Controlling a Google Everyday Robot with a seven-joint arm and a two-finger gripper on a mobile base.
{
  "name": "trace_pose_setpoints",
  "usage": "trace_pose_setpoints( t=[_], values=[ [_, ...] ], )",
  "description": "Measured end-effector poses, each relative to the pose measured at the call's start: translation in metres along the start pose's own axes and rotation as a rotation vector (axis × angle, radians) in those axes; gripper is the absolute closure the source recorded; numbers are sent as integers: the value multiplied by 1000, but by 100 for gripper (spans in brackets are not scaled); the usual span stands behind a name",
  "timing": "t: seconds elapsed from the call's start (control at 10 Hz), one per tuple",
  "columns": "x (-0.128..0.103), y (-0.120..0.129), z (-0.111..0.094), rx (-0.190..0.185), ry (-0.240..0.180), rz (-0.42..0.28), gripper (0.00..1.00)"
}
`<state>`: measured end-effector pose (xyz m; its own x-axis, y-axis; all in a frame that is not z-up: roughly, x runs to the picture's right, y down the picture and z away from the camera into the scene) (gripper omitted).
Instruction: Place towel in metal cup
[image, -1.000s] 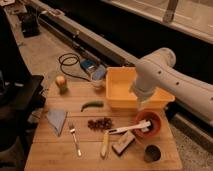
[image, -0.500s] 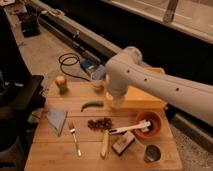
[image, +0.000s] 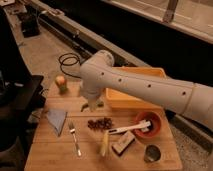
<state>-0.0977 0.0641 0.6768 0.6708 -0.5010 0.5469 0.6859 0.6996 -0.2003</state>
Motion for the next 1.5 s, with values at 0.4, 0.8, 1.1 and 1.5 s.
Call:
trace_pose_setpoints(
  t=[0.4, 0.8, 1.1, 1.5],
  values=[
    [-1, -1, 0, 2, -2, 0, 35],
    [-7, -25, 27, -4, -25, -56, 35],
    [-45, -70, 68, -4, -70, -169, 35],
    [-83, -109, 122, 6, -159, -279, 35]
  ],
)
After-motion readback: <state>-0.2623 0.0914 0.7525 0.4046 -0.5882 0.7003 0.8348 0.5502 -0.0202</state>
